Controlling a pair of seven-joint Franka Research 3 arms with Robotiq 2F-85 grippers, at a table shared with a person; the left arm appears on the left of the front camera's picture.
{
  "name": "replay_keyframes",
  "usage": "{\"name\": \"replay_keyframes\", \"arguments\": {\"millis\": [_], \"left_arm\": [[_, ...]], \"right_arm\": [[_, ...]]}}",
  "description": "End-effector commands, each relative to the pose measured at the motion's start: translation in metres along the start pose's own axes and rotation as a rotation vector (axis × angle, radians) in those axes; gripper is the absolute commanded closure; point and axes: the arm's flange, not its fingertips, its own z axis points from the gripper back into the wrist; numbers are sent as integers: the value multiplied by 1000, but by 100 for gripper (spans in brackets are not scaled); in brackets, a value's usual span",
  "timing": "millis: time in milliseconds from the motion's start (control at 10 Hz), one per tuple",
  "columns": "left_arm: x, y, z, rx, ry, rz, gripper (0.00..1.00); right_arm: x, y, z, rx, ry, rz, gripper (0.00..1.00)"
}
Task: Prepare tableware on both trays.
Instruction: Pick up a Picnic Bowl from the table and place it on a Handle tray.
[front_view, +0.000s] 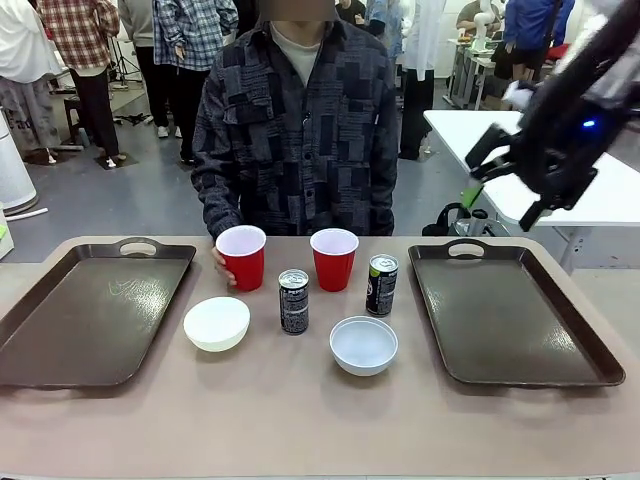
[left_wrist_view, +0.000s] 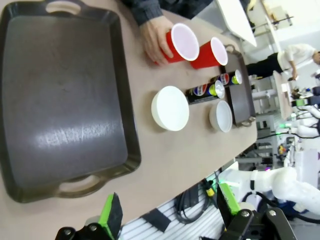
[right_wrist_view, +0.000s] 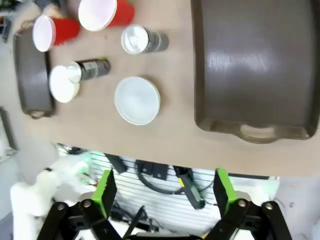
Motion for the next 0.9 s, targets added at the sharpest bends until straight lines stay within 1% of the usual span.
{"name": "replay_keyframes", "arguments": {"millis": [0, 100, 200, 300, 400, 500, 600, 800], "left_arm": [[-1, 2, -1, -9, -15, -9, 0], [-1, 2, -1, -9, -15, -9, 0], [-1, 2, -1, -9, -15, -9, 0], [-1, 2, -1, -9, -15, -9, 0], [-1, 2, -1, -9, -15, -9, 0], [-1, 2, -1, -9, -15, -9, 0], [-1, 2, -1, -9, -15, -9, 0], [-1, 2, -1, -9, -15, -9, 0]], "right_arm": [[17, 43, -35, -149, 79, 21, 0], [14, 56, -58, -173, 102, 37, 0], [14, 62, -82, -203, 118, 41, 0], [16, 59, -97, -196, 123, 39, 0], [18, 55, -105, -158, 93, 34, 0], [16, 50, -98, -67, 64, 66, 0], [13, 65, -105, -175, 140, 57, 0], [13, 65, -105, -175, 140, 57, 0]]}}
